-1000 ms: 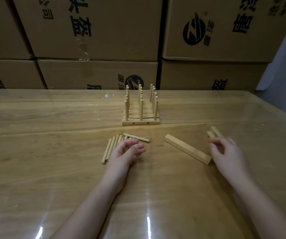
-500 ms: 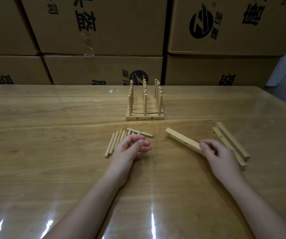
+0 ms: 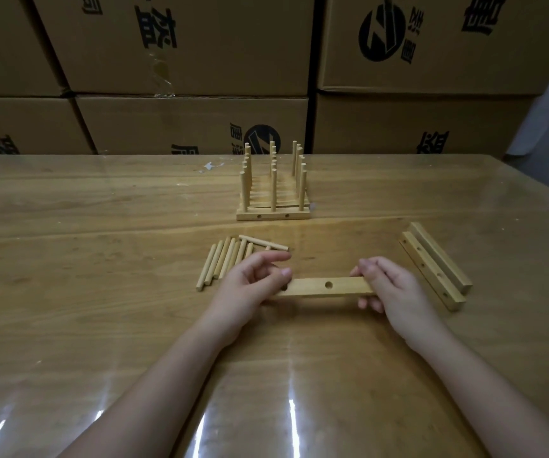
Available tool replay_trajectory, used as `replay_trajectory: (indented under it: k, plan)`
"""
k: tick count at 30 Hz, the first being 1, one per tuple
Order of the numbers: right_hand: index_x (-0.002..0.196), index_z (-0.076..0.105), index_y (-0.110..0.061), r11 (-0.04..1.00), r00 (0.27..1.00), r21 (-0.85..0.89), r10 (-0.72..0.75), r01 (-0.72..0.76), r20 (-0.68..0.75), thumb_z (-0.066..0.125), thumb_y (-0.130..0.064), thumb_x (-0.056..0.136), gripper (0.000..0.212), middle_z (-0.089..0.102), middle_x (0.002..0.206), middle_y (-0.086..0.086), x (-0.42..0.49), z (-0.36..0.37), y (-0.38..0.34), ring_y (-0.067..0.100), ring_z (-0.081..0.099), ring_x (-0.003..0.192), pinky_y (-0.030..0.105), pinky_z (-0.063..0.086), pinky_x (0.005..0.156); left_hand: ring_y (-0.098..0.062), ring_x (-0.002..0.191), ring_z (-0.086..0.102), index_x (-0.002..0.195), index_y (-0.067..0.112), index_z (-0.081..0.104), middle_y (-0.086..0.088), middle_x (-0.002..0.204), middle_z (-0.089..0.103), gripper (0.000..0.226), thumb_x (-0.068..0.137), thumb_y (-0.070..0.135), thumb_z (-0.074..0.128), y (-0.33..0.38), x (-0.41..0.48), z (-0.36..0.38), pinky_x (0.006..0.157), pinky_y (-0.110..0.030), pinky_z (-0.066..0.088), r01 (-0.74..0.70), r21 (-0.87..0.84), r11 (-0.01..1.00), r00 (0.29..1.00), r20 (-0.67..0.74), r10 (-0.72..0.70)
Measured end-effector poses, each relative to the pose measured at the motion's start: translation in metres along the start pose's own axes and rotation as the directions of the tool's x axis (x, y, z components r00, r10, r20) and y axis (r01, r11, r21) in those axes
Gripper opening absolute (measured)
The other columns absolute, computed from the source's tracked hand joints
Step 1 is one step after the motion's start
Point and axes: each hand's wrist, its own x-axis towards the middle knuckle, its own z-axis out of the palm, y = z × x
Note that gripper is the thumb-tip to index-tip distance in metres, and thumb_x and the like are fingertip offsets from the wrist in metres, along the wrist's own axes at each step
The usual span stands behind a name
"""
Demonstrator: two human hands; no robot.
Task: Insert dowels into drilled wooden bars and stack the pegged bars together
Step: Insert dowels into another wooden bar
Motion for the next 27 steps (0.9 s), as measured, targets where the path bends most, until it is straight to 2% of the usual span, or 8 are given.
replay_trajectory:
  k: [3, 8, 11, 13, 16, 21, 24, 27]
  plan:
    - [0.093, 0.061, -0.017, 0.994, 0.998, 0.09, 0.06, -0.063, 0.036, 0.042, -0.05, 0.085, 0.039, 0.06, 0.055, -0.001, 0.0, -0.001, -0.002, 0.003, 0.051, 0.043, 0.013, 0.041, 0.046, 0.001, 0.067, 0.059, 0.105, 0.02, 0.067, 0.009, 0.068, 0.064, 0.018, 0.088, 0.019, 0.063, 0.0, 0.0, -0.002, 0.061, -0.013, 0.046, -0.011, 0.115, 0.993, 1.0, -0.026, 0.014]
    - [0.098, 0.063, -0.025, 0.995, 0.981, 0.09, 0.021, -0.038, 0.192, 0.041, -0.06, 0.079, 0.046, 0.066, 0.063, 0.004, -0.002, -0.005, -0.001, 0.01, 0.056, 0.055, 0.018, 0.045, 0.053, -0.003, 0.062, 0.057, 0.101, 0.024, 0.068, 0.007, 0.072, 0.063, 0.014, 0.093, 0.022, 0.057, -0.003, 0.0, 0.0, 0.046, -0.017, 0.042, 0.0, 0.13, 0.992, 0.992, -0.123, 0.016]
    - [0.106, 0.063, -0.021, 0.994, 0.966, 0.106, -0.005, -0.024, 0.26, 0.053, -0.038, 0.084, 0.029, 0.068, 0.071, 0.003, 0.0, -0.01, 0.001, 0.01, 0.058, 0.063, 0.019, 0.046, 0.06, -0.005, 0.043, 0.047, 0.097, 0.018, 0.069, 0.004, 0.066, 0.055, 0.019, 0.097, 0.022, 0.051, -0.002, 0.003, -0.002, 0.038, -0.015, 0.037, 0.042, -0.019, 0.999, 0.975, -0.216, -0.045]
    - [0.105, 0.064, -0.015, 0.991, 0.963, 0.122, 0.026, -0.06, 0.268, 0.053, -0.02, 0.089, 0.019, 0.069, 0.074, 0.004, 0.003, -0.011, 0.002, 0.013, 0.06, 0.067, 0.02, 0.049, 0.062, -0.007, 0.041, 0.047, 0.096, 0.014, 0.068, 0.002, 0.062, 0.053, 0.022, 0.098, 0.023, 0.048, -0.001, 0.005, -0.003, 0.037, -0.015, 0.037, 0.049, -0.136, 0.989, 0.969, -0.235, -0.08]
    - [0.101, 0.062, -0.006, 0.97, 0.969, 0.203, 0.084, -0.133, 0.231, 0.05, -0.027, 0.089, 0.028, 0.07, 0.074, 0.008, 0.007, -0.01, 0.002, 0.015, 0.061, 0.064, 0.021, 0.05, 0.06, -0.011, 0.055, 0.063, 0.099, 0.009, 0.065, -0.001, 0.068, 0.064, 0.021, 0.088, 0.024, 0.056, 0.001, 0.005, -0.006, 0.048, -0.017, 0.049, 0.044, -0.384, 0.922, 0.984, -0.146, -0.107]
    - [0.095, 0.065, -0.013, 1.0, 0.968, 0.016, 0.016, -0.021, 0.252, 0.043, -0.05, 0.081, 0.046, 0.072, 0.075, 0.006, 0.0, 0.002, 0.002, 0.013, 0.063, 0.062, 0.017, 0.049, 0.059, -0.019, 0.085, 0.072, 0.109, 0.007, 0.062, -0.009, 0.098, 0.074, 0.035, 0.077, 0.019, 0.067, 0.0, 0.009, -0.013, 0.067, -0.023, 0.056, 0.026, -0.563, 0.826, 0.992, -0.089, -0.092]
    - [0.089, 0.066, -0.02, 0.998, 0.978, -0.061, 0.003, 0.01, 0.211, 0.043, -0.064, 0.073, 0.052, 0.071, 0.069, 0.0, -0.005, 0.011, 0.002, 0.01, 0.062, 0.059, 0.017, 0.047, 0.061, -0.021, 0.092, 0.071, 0.114, 0.011, 0.06, -0.007, 0.105, 0.073, 0.048, 0.072, 0.027, 0.076, -0.003, 0.008, -0.01, 0.071, -0.022, 0.055, 0.04, -0.441, 0.897, 0.997, -0.047, -0.068]
    - [0.079, 0.066, -0.023, 0.985, 0.976, -0.166, 0.002, 0.035, 0.218, 0.045, -0.07, 0.067, 0.053, 0.069, 0.065, -0.003, -0.009, 0.019, 0.001, 0.016, 0.062, 0.064, 0.03, 0.05, 0.066, -0.018, 0.09, 0.071, 0.113, 0.016, 0.062, -0.002, 0.103, 0.073, 0.041, 0.077, 0.034, 0.066, -0.004, 0.004, -0.002, 0.071, -0.021, 0.054, 0.03, -0.199, 0.98, 0.999, 0.022, -0.026]
